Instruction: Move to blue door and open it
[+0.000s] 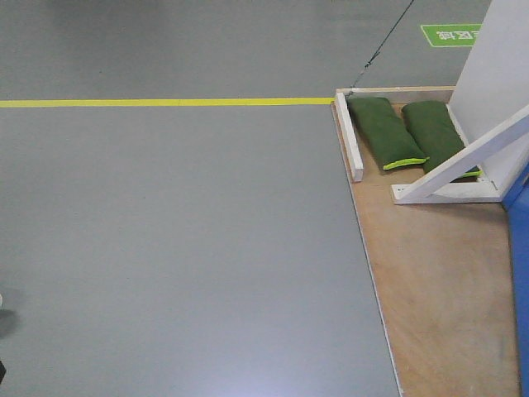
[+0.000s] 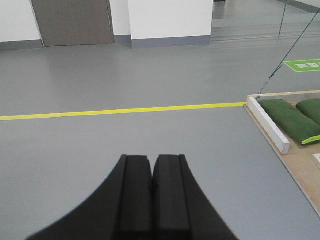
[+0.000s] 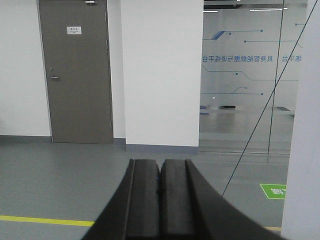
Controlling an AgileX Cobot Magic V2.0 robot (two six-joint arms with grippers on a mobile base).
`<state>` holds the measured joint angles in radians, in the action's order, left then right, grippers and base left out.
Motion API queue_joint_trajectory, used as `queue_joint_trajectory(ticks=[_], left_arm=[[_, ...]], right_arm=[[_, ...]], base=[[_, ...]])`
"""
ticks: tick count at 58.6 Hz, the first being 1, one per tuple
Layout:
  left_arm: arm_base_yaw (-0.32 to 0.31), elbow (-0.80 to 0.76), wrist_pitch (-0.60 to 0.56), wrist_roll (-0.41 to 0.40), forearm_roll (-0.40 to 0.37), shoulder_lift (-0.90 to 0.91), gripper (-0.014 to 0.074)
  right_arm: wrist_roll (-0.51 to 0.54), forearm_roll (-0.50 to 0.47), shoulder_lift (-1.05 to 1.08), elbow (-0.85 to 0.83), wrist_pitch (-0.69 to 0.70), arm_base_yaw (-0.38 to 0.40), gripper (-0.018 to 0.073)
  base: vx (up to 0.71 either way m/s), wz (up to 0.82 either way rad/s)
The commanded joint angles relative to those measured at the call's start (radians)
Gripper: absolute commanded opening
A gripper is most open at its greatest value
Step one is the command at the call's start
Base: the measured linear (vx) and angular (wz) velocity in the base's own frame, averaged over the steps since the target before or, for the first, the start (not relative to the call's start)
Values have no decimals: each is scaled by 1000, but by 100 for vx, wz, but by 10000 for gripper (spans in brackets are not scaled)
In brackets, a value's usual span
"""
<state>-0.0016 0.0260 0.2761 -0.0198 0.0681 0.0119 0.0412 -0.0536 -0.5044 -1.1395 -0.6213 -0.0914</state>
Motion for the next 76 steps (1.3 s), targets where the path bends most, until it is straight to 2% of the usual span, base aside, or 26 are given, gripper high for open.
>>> queue_joint_trajectory(ticks=[1, 15, 28, 38, 42, 52, 57, 64, 76], left_arm=[[-7, -26, -84, -7, -2, 11, 73], [-7, -26, -84, -7, -2, 11, 73], [-7, -26, -84, -7, -2, 11, 73], [-7, -26, -84, -7, -2, 11, 73], [-7, -26, -84, -7, -2, 11, 73], [-7, -26, -84, -7, -2, 11, 73], [-7, -26, -84, -7, -2, 11, 73], [-7, -26, -84, -7, -2, 11, 73], [-7, -26, -84, -7, -2, 11, 73]], right_arm=[[5, -4, -21, -26, 88, 3, 12], [5, 9, -22, -26, 88, 4, 12], [5, 122, -33, -26, 89, 4, 12], [5, 139, -33, -26, 89, 5, 12], [5, 136, -38, -26, 89, 34, 12], [5, 127, -78, -26, 93, 174, 12], [5, 79, -112, -26, 94, 230, 12], [5, 16, -173, -32, 99, 245, 12], [5, 4, -285, -127, 96, 245, 12]], base=[[0, 0], [0, 0], [0, 0], [0, 0], [0, 0], [0, 0], [0, 0], [0, 0], [0, 0]])
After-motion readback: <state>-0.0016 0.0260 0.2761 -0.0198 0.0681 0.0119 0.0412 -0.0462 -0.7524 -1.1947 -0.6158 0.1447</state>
